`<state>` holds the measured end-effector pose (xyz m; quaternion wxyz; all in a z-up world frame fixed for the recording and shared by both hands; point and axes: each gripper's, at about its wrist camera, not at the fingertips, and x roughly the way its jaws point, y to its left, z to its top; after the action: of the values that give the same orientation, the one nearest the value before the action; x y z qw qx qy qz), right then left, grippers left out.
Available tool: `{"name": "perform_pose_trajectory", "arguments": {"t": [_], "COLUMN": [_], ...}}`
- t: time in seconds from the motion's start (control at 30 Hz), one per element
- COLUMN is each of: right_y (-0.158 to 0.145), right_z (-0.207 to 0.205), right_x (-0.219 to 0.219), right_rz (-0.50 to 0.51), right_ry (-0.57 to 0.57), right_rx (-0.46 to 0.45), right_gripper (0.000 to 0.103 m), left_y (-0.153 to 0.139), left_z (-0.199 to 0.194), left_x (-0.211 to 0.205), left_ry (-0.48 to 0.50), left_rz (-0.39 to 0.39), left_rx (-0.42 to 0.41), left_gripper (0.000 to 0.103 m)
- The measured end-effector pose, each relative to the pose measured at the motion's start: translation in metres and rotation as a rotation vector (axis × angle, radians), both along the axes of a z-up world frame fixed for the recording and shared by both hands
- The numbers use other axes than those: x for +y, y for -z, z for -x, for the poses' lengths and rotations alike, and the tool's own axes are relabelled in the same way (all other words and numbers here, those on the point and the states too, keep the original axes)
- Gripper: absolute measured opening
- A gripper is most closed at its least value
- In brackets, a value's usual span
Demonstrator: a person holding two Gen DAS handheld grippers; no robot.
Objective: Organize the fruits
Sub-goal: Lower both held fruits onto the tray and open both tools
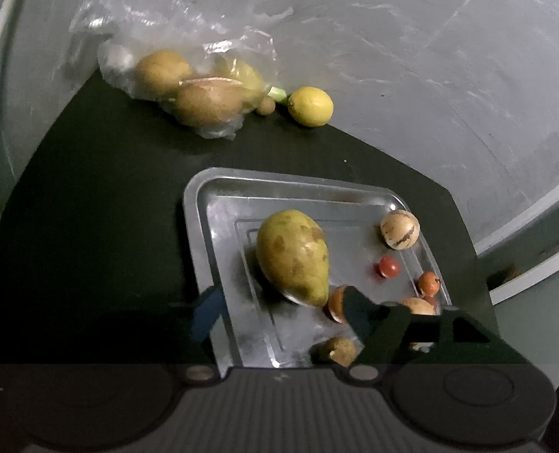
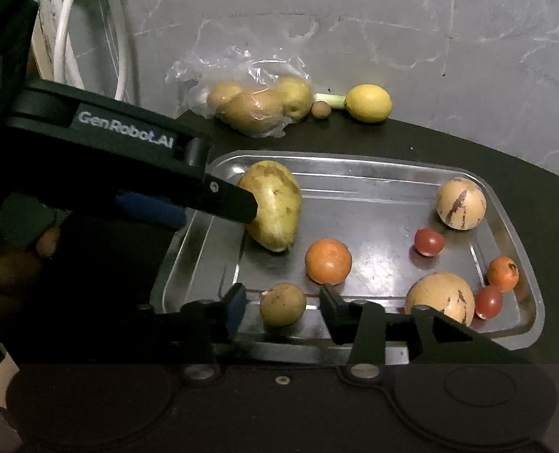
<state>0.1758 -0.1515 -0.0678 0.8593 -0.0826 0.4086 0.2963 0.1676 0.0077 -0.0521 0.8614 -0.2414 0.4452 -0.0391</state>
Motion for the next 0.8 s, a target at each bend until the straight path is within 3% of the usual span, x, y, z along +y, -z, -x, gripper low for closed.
{"name": "perform_pose_trajectory", "arguments": {"t": [0.13,0.23,0.43,0.8], "right_y": [-0.005,-0.01,-0.017,-0.019], "right_z": [0.007,0.011,0.019,0.01], "right_x": [-0.005,-0.008,-0.013,-0.036], "right_rz": [-0.008,-0.006,-0.01,0.052], "right_ry": [0.001,-0.001,0.002,0.054], "right_rx": [-0.001,-0.014,-0.013,0.053], "right_gripper": [0.071,0.08,0.095,0.102], "left_y": [-0.01,-0.017,-0.019,-0.012], "left_z": [0.006,0.012,0.019,0.018], "left_x": [-0.001,-0.002,0.003,0.018], "left_ry": [0.041,0.082,0.121,0.149], "left_rz": [-0.05,-0.096,-0.136,-0.258], "left_rx": [-0.028,-0.05,-0.02,0.098], "left_gripper": [0.1,0.102,0.102,0.102]}}
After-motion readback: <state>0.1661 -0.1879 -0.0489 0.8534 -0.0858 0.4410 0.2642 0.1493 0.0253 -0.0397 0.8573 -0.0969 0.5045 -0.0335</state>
